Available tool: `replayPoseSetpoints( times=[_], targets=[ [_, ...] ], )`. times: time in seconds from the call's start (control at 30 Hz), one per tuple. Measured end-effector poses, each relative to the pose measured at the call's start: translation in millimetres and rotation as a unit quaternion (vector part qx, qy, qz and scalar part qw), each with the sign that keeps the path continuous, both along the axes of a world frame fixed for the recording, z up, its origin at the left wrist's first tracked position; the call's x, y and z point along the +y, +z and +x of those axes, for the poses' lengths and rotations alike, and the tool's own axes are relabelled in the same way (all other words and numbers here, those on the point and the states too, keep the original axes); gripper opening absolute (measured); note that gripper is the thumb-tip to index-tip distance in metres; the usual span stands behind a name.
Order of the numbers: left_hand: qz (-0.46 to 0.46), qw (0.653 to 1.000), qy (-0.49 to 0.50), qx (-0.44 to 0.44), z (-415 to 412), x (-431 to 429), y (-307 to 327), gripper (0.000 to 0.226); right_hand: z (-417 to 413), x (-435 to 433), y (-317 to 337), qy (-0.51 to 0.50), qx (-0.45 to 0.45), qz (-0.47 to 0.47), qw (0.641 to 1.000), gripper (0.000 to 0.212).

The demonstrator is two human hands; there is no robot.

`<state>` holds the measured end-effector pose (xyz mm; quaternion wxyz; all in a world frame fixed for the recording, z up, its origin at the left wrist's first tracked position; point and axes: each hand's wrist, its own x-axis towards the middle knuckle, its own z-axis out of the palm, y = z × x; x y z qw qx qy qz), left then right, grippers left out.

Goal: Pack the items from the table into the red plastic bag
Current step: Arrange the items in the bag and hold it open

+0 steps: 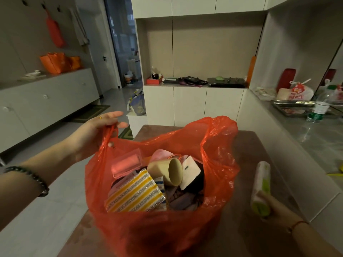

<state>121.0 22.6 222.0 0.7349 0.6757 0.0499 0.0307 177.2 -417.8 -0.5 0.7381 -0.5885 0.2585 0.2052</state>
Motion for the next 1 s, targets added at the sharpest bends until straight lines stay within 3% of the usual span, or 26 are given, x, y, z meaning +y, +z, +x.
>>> replayPoseSetpoints(
  times=[0.07, 0.13, 0.23, 0.33, 0.43, 0.53, 0.57, 0.67, 0.77, 1.0],
  targets=[
    [0.011, 1.0, -0.005, 0.001, -3.1, 0.9, 1.0, 0.022, 0.4, 4.8, 33.0, -0.071, -0.046, 0.139, 0.987, 0.078],
    [0.013, 1.0, -0.007, -0.001, -7.2, 1.9, 3.2, 0.022, -2.0, 13.8, 76.0, -0.087, -0.113, 0.16, 0.977, 0.087],
    [0.01, 1.0, -0.004, -0.003, -13.9, 3.3, 6.1, 0.022, -21.3, 36.0, 151.6, 0.007, -0.246, 0.077, 0.966, 0.058],
    [0.015, 1.0, 0.003, -0.011, -21.8, 6.0, 9.6, 0.024, -45.1, 60.4, 217.7, 0.11, -0.356, -0.004, 0.928, 0.085],
    [0.017, 0.999, 0.023, -0.021, -27.5, 13.7, 14.4, 0.028, -65.4, 93.9, 251.9, 0.192, -0.428, -0.094, 0.878, 0.081],
    [-0.009, 0.999, 0.041, -0.026, -32.7, 23.8, 20.0, 0.02, -78.9, 125.9, 254.9, 0.303, -0.454, -0.209, 0.811, 0.038],
    [-0.013, 0.999, 0.046, -0.024, -34.9, 26.6, 22.0, 0.018, -80.6, 134.8, 251.8, 0.339, -0.449, -0.272, 0.781, 0.035],
    [-0.003, 0.998, 0.064, -0.012, -43.0, 36.0, 24.8, 0.019, -68.6, 148.2, 227.1, 0.427, -0.425, -0.441, 0.665, 0.045],
    [-0.008, 0.998, 0.065, -0.004, -49.6, 45.5, 24.5, 0.019, -51.3, 161.9, 206.2, 0.447, -0.423, -0.54, 0.575, 0.046],
    [0.002, 1.0, 0.003, 0.006, -51.5, 38.0, 31.0, 0.042, 7.9, 214.4, 175.3, 0.459, -0.477, -0.601, 0.447, 0.057]
  ],
)
